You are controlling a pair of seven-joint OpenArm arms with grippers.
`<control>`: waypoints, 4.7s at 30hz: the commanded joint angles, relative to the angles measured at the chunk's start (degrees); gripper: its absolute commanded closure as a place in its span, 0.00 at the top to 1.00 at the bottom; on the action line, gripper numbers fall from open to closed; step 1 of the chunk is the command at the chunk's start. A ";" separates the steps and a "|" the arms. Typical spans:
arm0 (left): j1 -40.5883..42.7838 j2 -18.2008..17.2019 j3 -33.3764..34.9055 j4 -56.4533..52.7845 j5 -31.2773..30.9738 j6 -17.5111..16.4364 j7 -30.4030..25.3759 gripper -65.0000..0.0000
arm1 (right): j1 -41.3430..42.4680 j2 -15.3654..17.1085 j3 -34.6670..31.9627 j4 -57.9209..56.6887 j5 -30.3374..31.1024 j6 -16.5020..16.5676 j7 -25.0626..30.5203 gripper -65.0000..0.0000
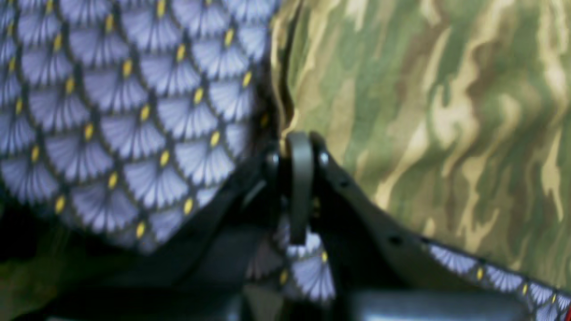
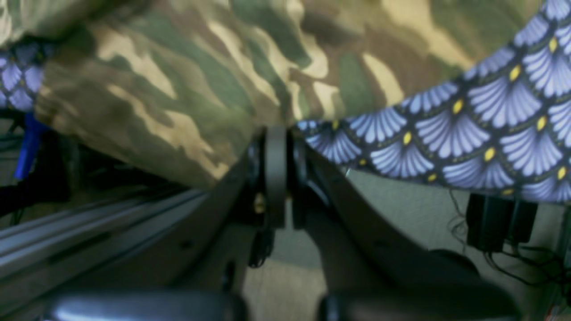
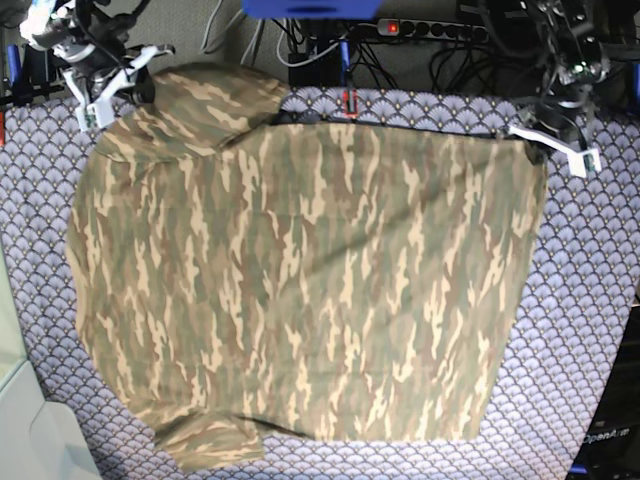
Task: Fold the T-shirt properly
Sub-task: 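Lift the shoulder edge and pull it toward the robot with both grippers, then lower the held edge onto the shirt body, folding it over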
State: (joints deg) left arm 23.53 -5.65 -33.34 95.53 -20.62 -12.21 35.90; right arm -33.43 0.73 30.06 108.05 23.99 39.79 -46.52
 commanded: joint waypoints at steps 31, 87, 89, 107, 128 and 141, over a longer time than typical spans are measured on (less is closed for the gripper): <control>4.12 -0.64 -4.33 7.46 0.27 0.03 1.59 0.01 | -2.48 -1.66 5.76 1.71 0.50 0.21 4.10 0.00; -24.10 -8.72 10.27 -7.04 10.56 0.65 11.09 0.01 | 38.66 16.37 -5.40 -12.45 0.41 0.21 -15.06 0.00; -25.33 -8.90 10.27 -8.62 10.56 0.65 11.09 0.01 | 39.72 16.54 -6.81 -12.53 0.41 0.21 -14.97 0.00; -34.47 -9.16 10.35 -17.24 10.56 0.65 11.09 0.01 | 51.23 19.18 -7.43 -28.01 0.41 0.21 -14.71 0.00; -34.21 -8.81 10.35 -17.42 10.56 0.65 11.09 0.01 | 48.68 19.80 -11.82 -29.15 0.41 0.21 -14.80 0.05; -34.12 -8.90 10.35 -17.33 10.56 0.38 11.44 0.01 | 47.98 19.80 -16.75 -29.24 0.32 0.21 -12.95 0.39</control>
State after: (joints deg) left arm -9.37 -13.65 -22.76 77.23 -10.04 -11.81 48.14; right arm 13.28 19.57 13.13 77.97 23.55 40.03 -60.51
